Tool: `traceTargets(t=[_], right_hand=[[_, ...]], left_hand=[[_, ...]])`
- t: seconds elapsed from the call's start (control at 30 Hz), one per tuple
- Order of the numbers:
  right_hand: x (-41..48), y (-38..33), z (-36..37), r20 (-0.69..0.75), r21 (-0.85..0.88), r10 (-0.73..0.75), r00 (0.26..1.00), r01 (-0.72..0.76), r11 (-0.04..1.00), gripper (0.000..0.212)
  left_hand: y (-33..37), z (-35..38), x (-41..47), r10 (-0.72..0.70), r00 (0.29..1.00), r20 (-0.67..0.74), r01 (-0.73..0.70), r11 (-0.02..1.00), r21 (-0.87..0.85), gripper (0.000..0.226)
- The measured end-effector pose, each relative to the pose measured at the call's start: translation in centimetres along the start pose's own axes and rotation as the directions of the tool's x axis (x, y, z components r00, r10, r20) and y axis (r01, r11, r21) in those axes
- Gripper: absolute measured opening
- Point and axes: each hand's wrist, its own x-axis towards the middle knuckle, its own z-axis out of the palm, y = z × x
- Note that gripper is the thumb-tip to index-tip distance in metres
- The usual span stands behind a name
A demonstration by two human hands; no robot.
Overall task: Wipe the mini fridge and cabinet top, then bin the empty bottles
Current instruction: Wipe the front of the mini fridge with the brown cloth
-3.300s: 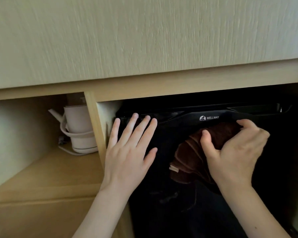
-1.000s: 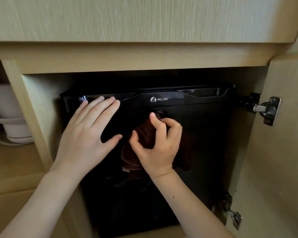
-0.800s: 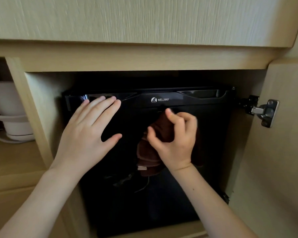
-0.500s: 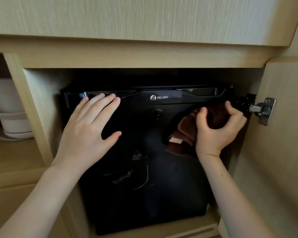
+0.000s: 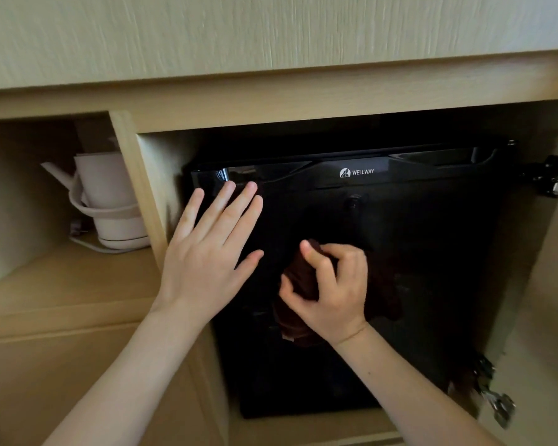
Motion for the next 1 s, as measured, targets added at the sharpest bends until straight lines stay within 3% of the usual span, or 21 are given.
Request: traceTargets(t=[0.17,0.3,0.5,0.63,0.8,0.87,1.0], right_hand=[[0.9,1.7,-1.2,0.104,0.063,-0.15,0.983,0.144,0.988,0.052],[4.1,2.9,-2.0,-0.027,0.021,0.023,0.999,-0.023,1.0,0.051],[6.5,-0.4,0.5,-0.178,0.028,0.243,0.954,-0.242,0.97,0.049],[1.5,-3.6,2.7,0.006,0.04,-0.017,1.0,0.017,0.999,0.046],[-2.3,-2.5,2.0,0.186,0.125,-0.3,0.936,0.28,0.952,0.044],[-1.3,-1.6,1.4,0.172,0.136,-0.3,0.939,0.278,0.951,0.045],[3.0,0.2,0.1,0.021,0.068,-0.12,0.993,0.118,0.991,0.046]], left_hand=[[-1.1,-0.5,-0.2,0.047,0.999,0.004,-0.048,0.995,0.085,0.068],[-1.8,-0.4,-1.1,0.066,0.998,-0.003,-0.065,0.988,0.14,0.061],[-1.6,-0.2,-1.9,0.018,0.999,-0.028,-0.013,0.987,0.16,0.059],[-1.7,-0.1,-1.9,0.031,0.999,-0.033,-0.026,0.987,0.158,0.059],[-1.6,-0.1,-1.8,0.019,0.999,-0.041,-0.013,0.988,0.152,0.058],[-1.6,0.0,-1.8,0.016,0.999,-0.044,-0.009,0.989,0.149,0.058],[-1.7,0.1,-1.9,0.015,0.999,-0.051,-0.007,0.989,0.149,0.058]])
